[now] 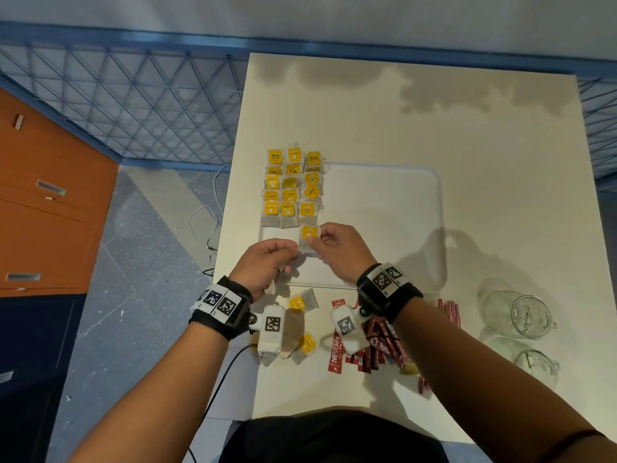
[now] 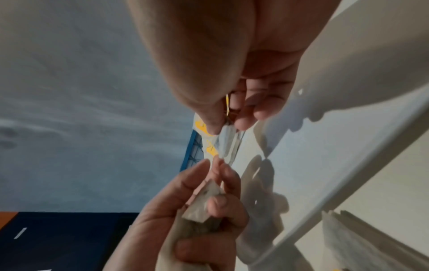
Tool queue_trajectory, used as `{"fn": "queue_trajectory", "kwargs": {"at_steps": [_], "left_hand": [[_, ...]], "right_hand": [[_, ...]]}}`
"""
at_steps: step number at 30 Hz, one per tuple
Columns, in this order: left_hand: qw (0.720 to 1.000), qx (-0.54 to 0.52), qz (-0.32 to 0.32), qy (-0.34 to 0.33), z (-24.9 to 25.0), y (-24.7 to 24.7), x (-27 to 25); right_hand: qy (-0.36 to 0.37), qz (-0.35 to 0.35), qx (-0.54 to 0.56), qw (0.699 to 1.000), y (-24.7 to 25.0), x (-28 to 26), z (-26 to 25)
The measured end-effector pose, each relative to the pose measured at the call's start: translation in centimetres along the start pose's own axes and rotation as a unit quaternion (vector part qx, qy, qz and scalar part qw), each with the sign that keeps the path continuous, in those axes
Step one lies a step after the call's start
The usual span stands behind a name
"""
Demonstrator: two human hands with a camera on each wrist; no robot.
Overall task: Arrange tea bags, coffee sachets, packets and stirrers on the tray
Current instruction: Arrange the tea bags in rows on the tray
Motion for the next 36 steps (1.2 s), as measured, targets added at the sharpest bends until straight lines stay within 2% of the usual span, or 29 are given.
{"fn": "queue_trajectory", "kwargs": {"at_steps": [5,9,14,18,22,27,33,36], "left_hand": [[0.995,-0.078,-0.041,0.042,-0.1,-0.2,-0.2],[0.974,-0.192,-0.057,0.102,0.0,-0.3,0.0],[0.965,-0.220,-0.049,0.136,0.4,-0.5,-0.2],[0.967,-0.224,-0.012,0.123,0.6,-0.4,-0.3],[0.964,-0.238,0.028,0.119,0.6,-0.3,0.1],[0.957,-0.260,0.031,0.123,0.8,-0.1,0.5],[0.960,-0.249,0.038,0.119,0.6,-0.1,0.9],[0.961,-0.247,0.040,0.119,0.6,-0.1,0.9]], "right_hand": [[-0.009,0.024,-0.074,0.997,0.4,1.5,0.6],[-0.015,0.040,-0.124,0.991,-0.1,2.5,0.7],[-0.021,0.055,-0.162,0.985,-0.7,2.7,0.7],[-0.024,0.049,-0.199,0.978,-0.9,2.8,0.4],[-0.008,0.067,-0.179,0.982,-0.5,2.5,-0.1],[0.078,0.089,-0.168,0.979,-0.5,0.6,-0.9],[0.091,0.058,-0.210,0.972,0.0,-2.0,-1.8],[0.116,0.042,-0.181,0.976,0.1,-2.9,-2.7]]}}
Point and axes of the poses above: each hand's wrist, its own x-axis towards the middle knuckle, its own y-axis out of the back of the hand, z = x × y, the point moved 1 cm from there along x, towards the middle knuckle, and after that the axes turned 13 degrees about y, right-handed, at the moved point
